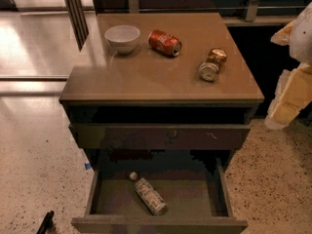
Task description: Pick blue plastic bottle from middle drawer and place on counter
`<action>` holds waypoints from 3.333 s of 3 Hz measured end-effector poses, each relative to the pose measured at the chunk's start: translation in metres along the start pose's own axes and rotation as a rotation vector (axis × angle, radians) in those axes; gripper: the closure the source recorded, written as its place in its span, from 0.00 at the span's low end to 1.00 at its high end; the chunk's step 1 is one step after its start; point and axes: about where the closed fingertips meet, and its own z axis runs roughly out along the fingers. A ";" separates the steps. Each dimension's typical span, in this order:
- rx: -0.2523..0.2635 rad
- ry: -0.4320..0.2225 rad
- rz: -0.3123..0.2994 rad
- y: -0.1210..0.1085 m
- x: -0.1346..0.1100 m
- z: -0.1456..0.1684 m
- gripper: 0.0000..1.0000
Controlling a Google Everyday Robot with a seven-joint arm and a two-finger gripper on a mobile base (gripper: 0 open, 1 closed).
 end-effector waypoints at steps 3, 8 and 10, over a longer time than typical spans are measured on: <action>0.022 -0.035 0.055 -0.002 -0.002 0.002 0.00; -0.228 -0.624 0.845 -0.002 -0.063 0.149 0.00; -0.392 -0.556 0.898 0.046 -0.088 0.252 0.00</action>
Offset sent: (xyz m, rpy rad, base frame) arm 0.0023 0.0010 0.0015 0.0189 -0.0247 -0.0323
